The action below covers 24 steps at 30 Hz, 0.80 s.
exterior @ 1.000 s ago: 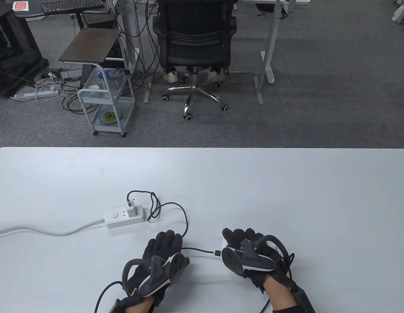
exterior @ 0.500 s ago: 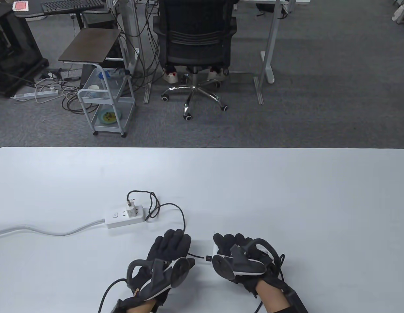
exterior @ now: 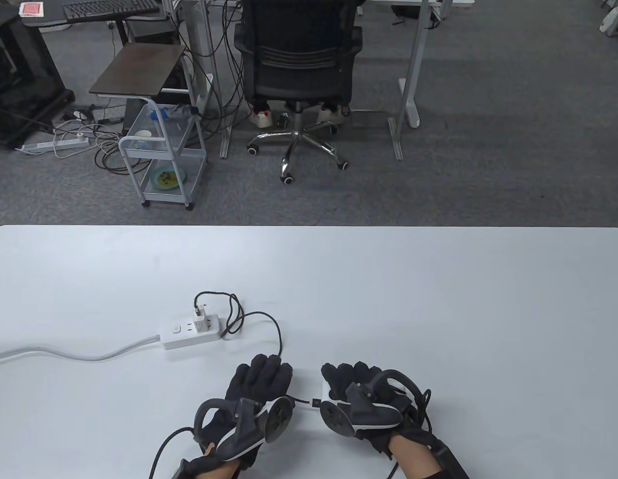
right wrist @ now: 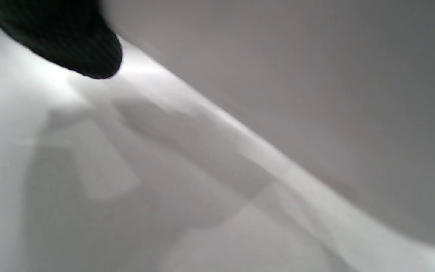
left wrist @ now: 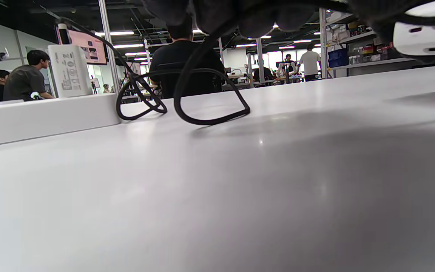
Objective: Unplug the charger and disconnect the battery pack
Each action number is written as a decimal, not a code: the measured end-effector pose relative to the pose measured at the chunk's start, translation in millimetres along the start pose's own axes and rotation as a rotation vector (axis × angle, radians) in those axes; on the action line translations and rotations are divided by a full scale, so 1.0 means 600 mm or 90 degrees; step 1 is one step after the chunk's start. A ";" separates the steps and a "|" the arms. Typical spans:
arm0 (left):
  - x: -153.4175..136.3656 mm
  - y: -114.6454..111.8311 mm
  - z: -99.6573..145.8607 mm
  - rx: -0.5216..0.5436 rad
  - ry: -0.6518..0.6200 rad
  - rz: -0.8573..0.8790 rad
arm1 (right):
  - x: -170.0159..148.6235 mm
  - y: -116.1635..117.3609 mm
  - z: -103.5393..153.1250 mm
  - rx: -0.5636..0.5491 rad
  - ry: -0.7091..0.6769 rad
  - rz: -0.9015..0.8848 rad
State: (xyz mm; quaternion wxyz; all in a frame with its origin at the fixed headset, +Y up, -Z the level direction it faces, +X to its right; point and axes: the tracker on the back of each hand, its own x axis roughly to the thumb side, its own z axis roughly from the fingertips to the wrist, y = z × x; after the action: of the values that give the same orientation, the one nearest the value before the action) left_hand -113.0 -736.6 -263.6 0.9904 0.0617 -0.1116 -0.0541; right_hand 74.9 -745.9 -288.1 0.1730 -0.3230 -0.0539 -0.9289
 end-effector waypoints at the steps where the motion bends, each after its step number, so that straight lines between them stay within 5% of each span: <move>1: 0.000 0.001 0.000 0.003 0.001 -0.004 | 0.001 0.000 0.000 -0.001 0.000 0.002; 9: 0.011 -0.004 0.005 -0.004 -0.044 0.016 | 0.022 0.005 -0.007 0.010 -0.019 0.074; 16: 0.049 0.003 0.013 0.009 -0.111 0.018 | 0.018 -0.010 -0.002 -0.006 -0.018 -0.010; 24: 0.055 0.007 0.015 0.080 -0.107 -0.036 | 0.026 -0.022 0.002 -0.025 -0.023 0.033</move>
State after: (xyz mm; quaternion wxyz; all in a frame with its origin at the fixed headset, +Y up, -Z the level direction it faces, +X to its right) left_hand -82.6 -737.7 -247.4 0.9697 0.1223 -0.1956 -0.0800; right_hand 59.6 -738.0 -277.0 0.1895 -0.3442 -0.0308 -0.9191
